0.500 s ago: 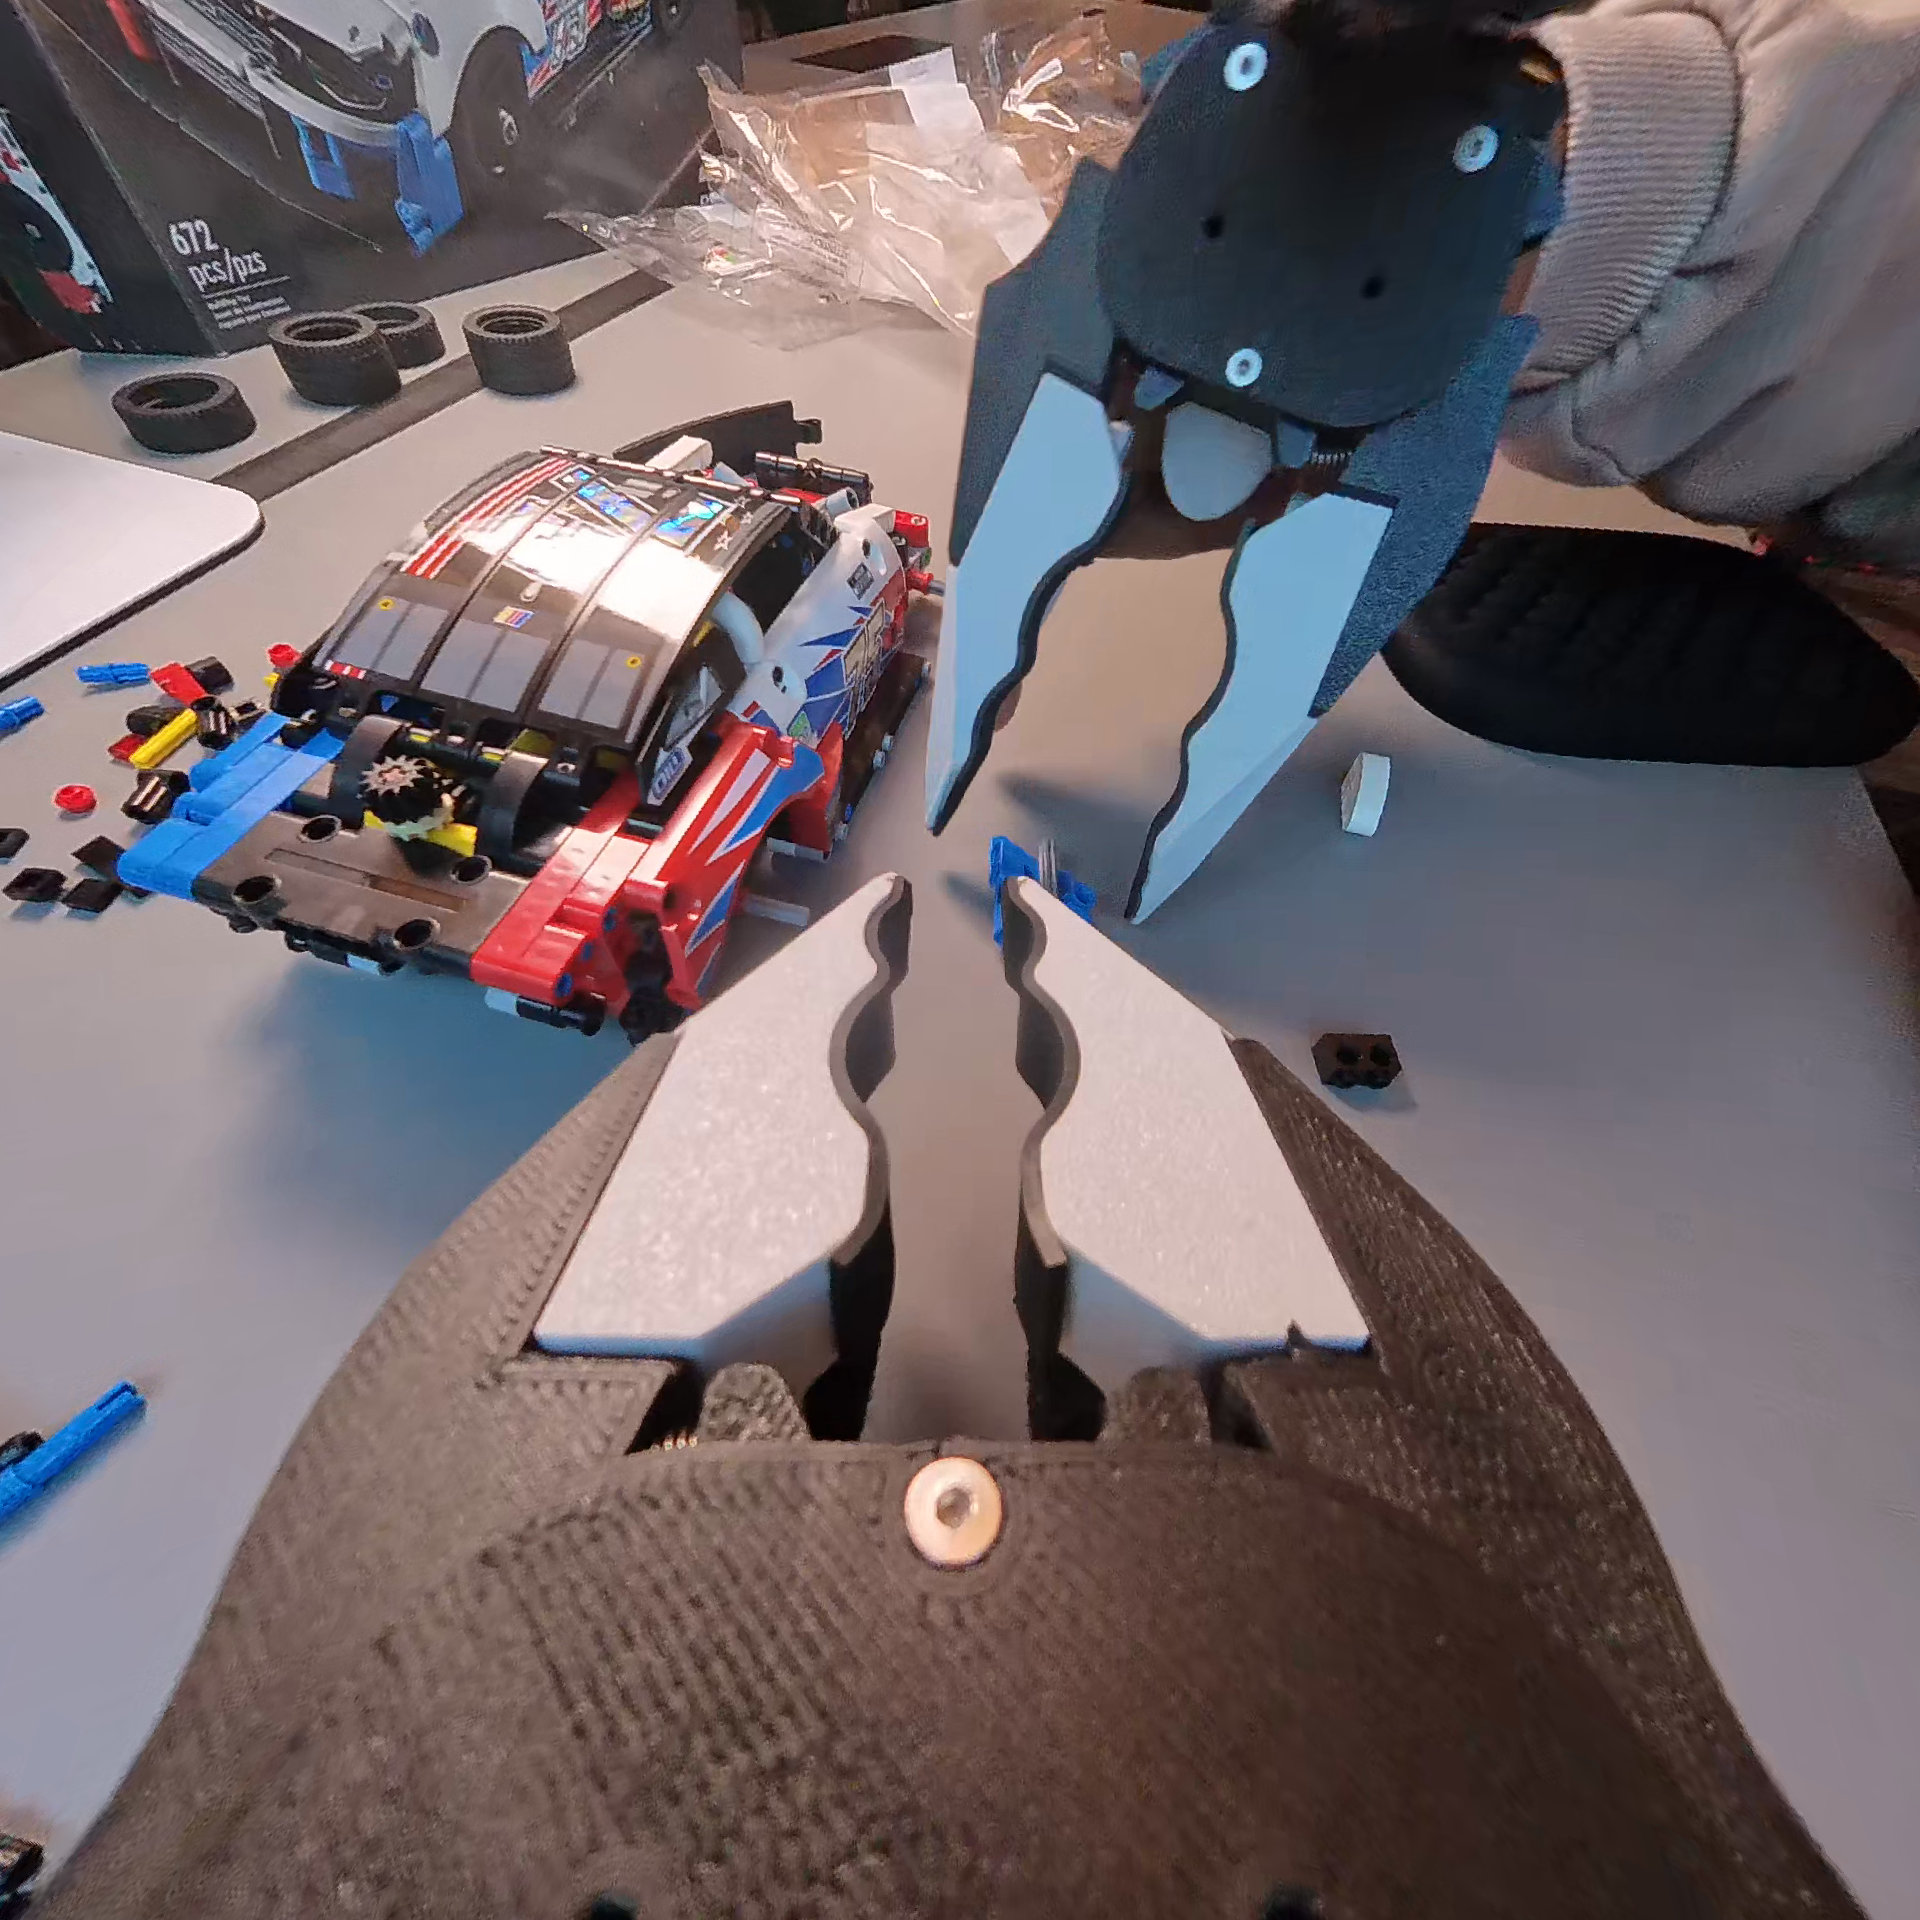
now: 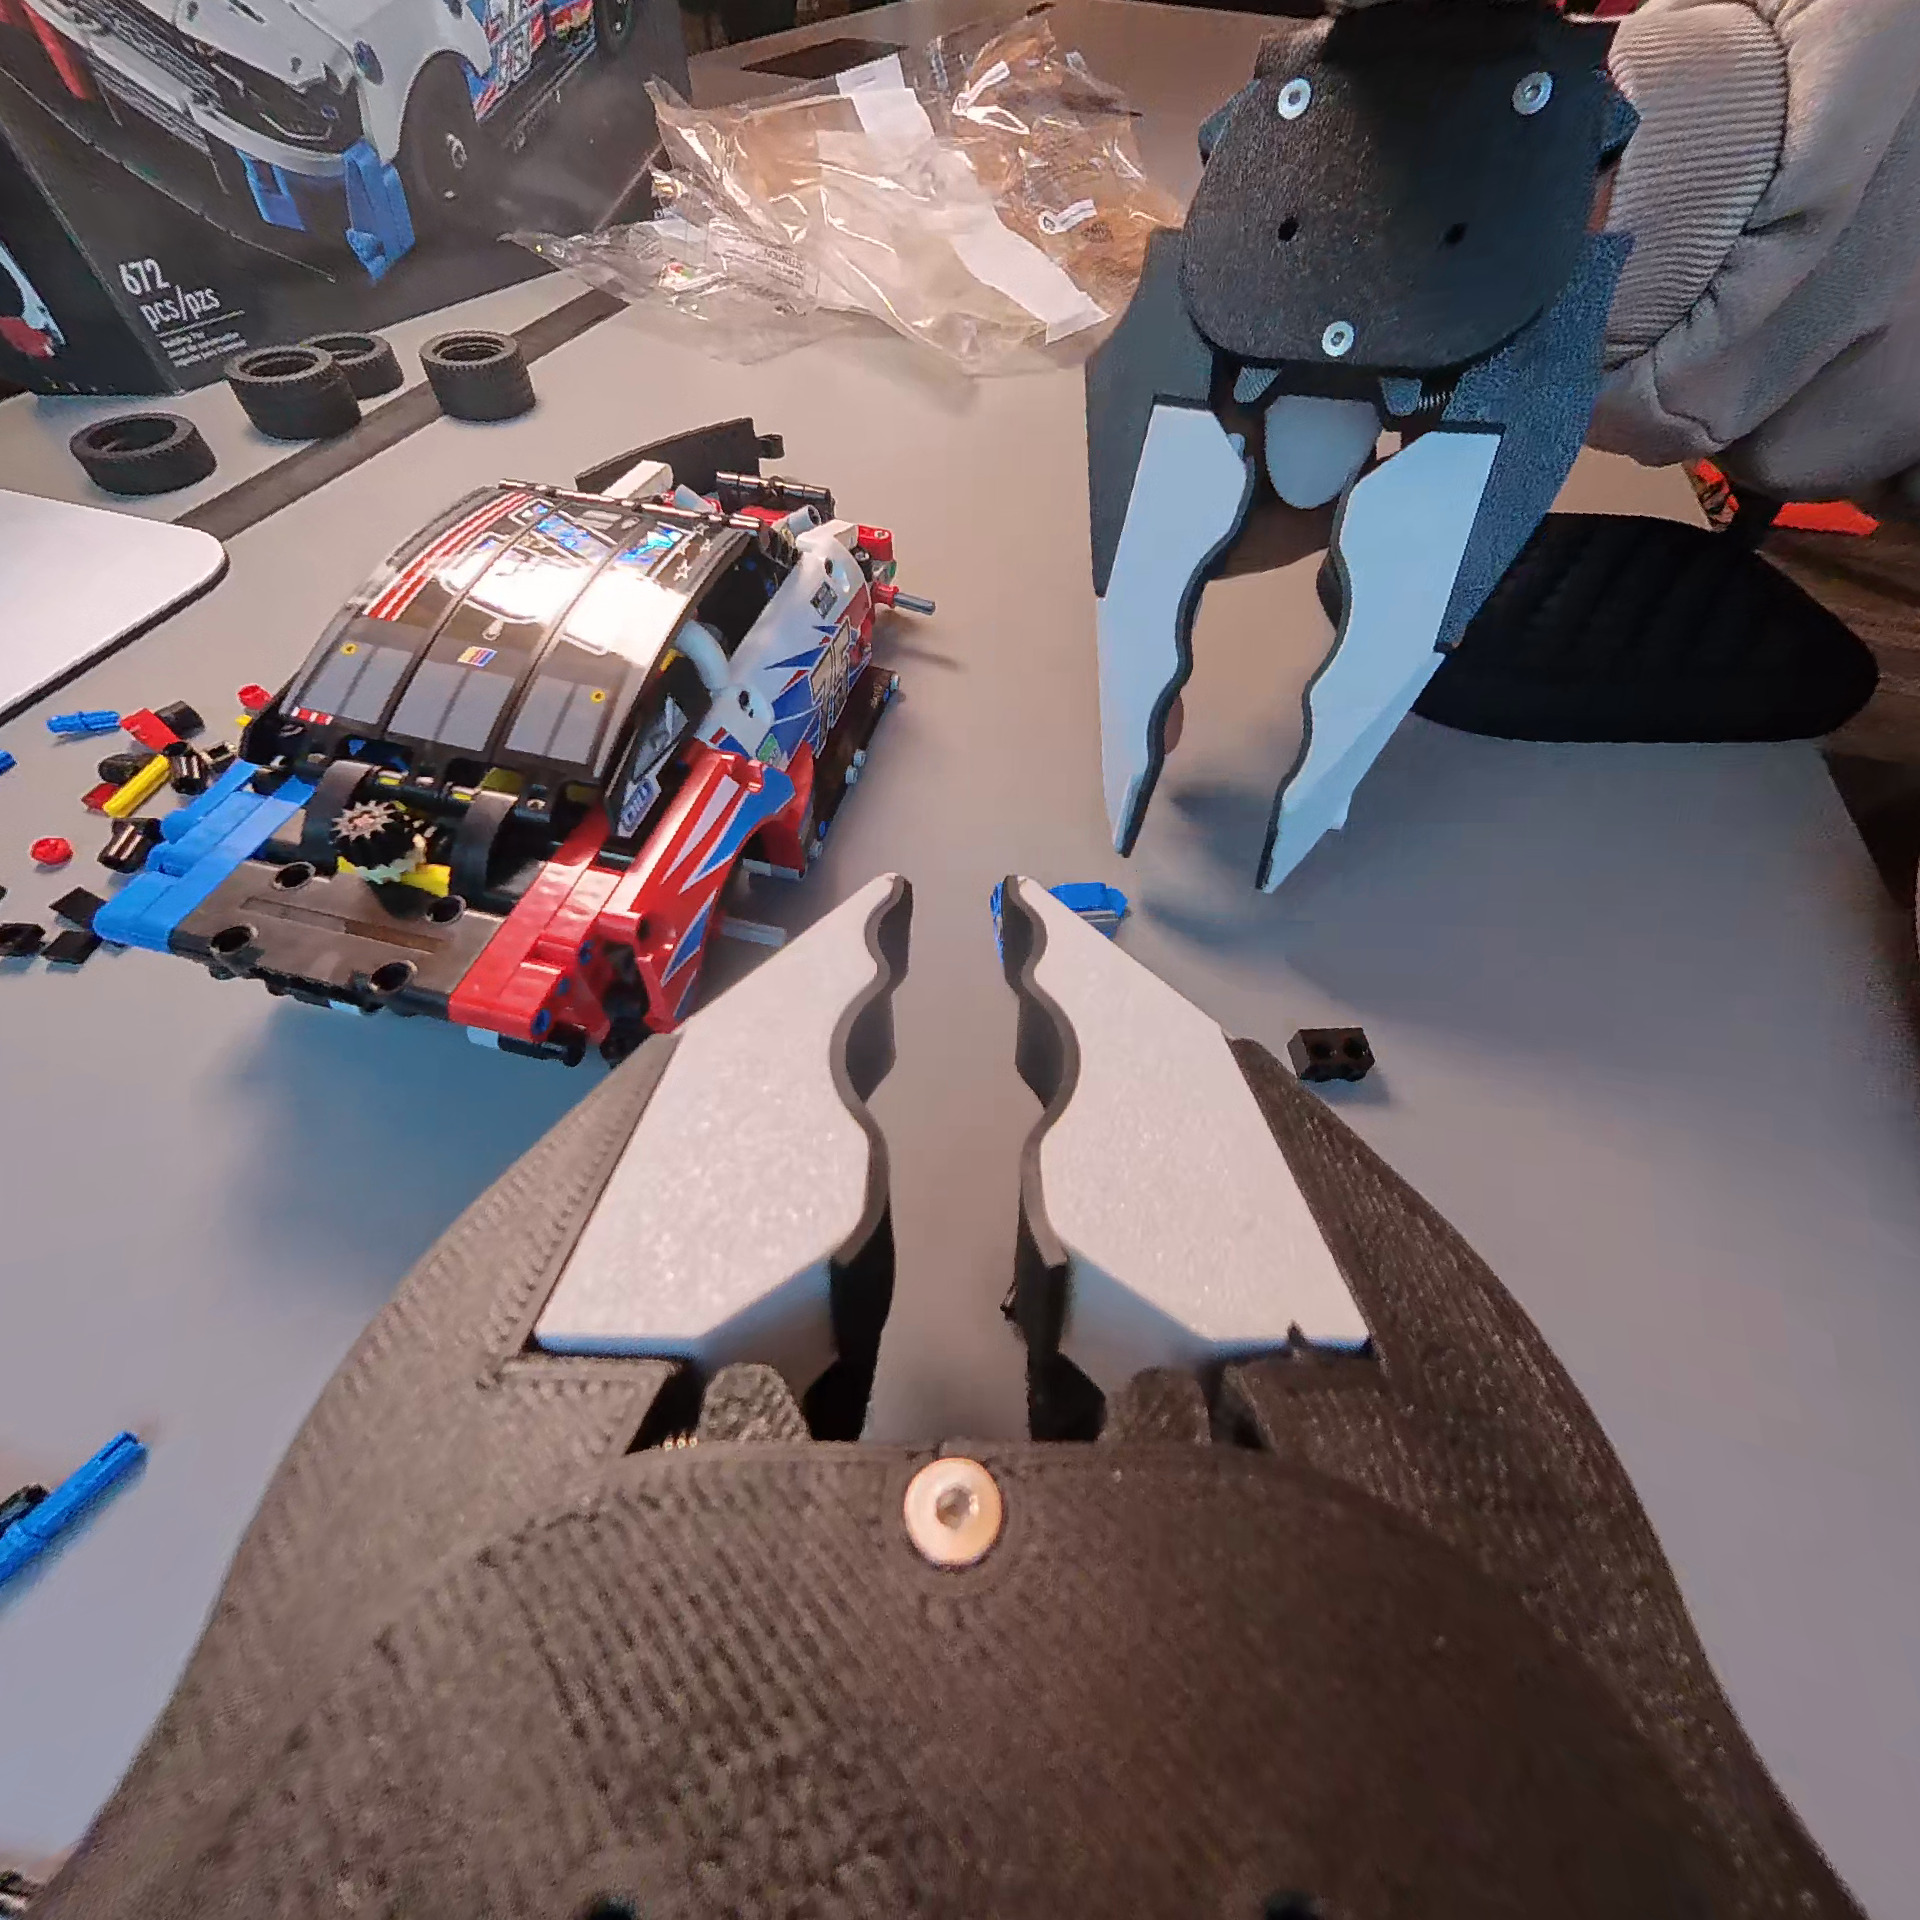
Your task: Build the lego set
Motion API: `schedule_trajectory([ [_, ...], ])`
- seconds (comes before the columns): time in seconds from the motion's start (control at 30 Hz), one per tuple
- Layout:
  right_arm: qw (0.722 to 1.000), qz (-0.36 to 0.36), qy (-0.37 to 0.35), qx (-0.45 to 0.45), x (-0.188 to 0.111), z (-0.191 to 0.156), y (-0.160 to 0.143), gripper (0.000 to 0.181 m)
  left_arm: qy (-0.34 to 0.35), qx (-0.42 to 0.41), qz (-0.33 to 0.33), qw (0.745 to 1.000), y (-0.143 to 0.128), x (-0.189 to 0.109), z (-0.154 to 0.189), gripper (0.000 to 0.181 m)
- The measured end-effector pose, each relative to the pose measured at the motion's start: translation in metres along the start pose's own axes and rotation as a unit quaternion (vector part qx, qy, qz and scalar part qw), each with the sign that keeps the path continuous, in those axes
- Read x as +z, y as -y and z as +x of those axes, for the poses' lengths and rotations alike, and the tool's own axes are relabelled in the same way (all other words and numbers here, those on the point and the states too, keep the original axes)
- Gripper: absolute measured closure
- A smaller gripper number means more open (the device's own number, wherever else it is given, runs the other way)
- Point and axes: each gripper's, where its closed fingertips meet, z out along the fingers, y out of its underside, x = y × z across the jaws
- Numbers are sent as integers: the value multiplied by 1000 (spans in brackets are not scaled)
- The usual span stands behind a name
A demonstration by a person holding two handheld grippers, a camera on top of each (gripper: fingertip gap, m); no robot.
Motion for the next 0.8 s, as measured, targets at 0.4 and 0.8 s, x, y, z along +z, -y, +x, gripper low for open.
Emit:
schedule_trajectory([
  [0.4, 992, -11, 22, -128, 14, 25, 14, 115, 18, -5, -11, 1000, -8, 0, -7, 167],
  [0.8, 993, -33, 3, -117, 7, 43, -8, 149, 12, -10, -6, 1000, -7, 0, -7, 167],
])
